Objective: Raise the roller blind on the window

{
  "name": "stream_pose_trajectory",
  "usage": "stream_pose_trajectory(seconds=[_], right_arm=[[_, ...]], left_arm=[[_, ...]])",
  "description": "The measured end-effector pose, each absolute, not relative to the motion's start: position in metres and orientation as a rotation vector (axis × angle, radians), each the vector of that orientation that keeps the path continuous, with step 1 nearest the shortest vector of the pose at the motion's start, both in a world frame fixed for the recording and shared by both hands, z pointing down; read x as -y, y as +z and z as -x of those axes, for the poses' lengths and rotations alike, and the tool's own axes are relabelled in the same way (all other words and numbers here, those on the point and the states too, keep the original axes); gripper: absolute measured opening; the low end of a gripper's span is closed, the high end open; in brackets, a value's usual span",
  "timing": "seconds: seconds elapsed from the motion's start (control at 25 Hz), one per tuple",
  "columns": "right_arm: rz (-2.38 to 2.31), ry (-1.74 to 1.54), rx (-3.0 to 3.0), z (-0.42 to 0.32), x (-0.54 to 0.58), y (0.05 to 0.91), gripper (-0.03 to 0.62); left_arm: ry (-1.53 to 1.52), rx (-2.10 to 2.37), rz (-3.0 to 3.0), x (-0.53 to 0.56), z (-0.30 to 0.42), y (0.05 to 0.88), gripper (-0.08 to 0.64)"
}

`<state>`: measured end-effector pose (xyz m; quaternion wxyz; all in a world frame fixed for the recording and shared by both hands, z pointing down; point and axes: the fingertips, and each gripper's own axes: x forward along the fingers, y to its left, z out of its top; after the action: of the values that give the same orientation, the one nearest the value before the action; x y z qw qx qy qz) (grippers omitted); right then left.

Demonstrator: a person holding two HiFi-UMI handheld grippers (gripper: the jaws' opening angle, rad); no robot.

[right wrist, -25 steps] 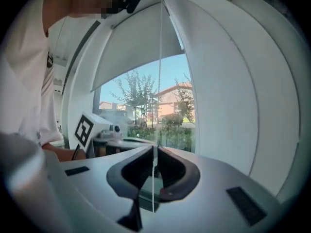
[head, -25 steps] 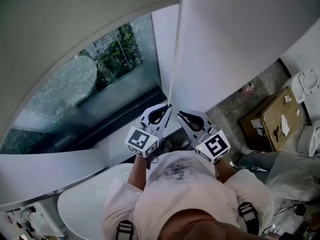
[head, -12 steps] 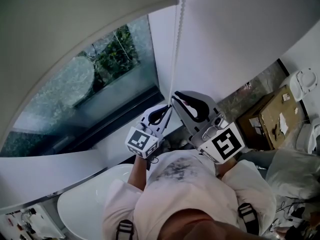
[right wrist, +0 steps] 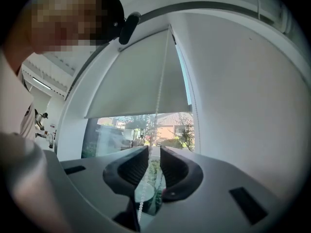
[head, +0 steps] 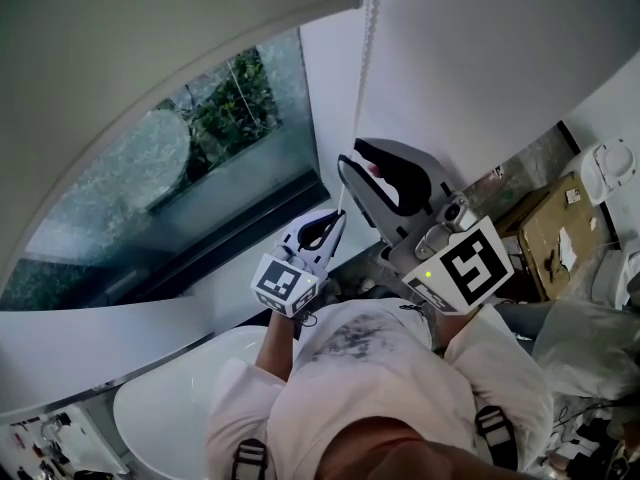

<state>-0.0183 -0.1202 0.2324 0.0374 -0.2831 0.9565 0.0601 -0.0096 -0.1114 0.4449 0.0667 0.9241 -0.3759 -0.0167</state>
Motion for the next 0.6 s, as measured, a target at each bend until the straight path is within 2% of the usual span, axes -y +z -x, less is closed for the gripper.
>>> stream_pose_trajectory(seconds=[0.08,0.28,0.6], right_arm=[[0.859,0.201,-2.93,0.0201,0.1215,0.2235,0.126],[0.821,0.133,-2.964,0.0257,0.1225,0.2213,0.066],[0.834,0.095,-2.944,0.0241,0.1249,0.2257,0.061]], left_arm=[[-0.047,1.138,-2.785,0.1115,0.0111,0.4449,0.006],[-0.042,1.134,-2.793,0.111,0.0114,0.4457,0.006],[-0.072,1.127,-2.79,0.1127,0.0123,0.4494,0.006]])
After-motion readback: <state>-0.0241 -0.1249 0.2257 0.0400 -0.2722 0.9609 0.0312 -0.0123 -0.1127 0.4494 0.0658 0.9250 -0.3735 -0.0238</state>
